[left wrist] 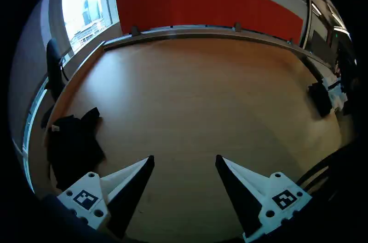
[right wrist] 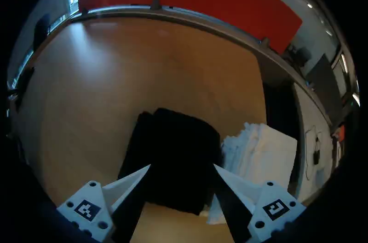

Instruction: Fold towel

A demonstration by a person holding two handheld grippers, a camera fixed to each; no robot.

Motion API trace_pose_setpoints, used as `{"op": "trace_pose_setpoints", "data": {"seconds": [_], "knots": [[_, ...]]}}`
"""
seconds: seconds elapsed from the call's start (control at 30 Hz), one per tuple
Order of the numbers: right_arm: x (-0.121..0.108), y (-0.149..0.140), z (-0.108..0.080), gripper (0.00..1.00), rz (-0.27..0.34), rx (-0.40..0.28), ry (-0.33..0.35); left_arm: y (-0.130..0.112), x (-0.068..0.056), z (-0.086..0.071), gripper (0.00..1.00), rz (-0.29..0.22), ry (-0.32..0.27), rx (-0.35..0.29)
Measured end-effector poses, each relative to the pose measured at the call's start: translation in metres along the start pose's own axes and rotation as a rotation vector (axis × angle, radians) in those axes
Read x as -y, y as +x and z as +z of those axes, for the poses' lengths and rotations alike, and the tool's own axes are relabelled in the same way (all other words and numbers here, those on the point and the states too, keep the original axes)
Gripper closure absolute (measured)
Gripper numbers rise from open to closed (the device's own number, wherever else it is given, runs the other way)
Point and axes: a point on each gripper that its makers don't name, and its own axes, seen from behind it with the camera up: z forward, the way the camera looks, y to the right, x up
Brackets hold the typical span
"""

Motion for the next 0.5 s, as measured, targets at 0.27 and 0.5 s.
{"op": "trace_pose_setpoints", "data": {"seconds": [0.27, 0.5], "knots": [[-0.001, 0.013, 0.012, 0.15, 0.003, 0.002, 0.010, -0.002, 0.006, -0.002, 0.01, -0.014, 0.020, 0.008], [-0.001, 0.012, 0.021, 0.15, 0.013, 0.019, 0.018, -0.003, 0.009, -0.002, 0.01, -0.022, 0.030, 0.016]]}}
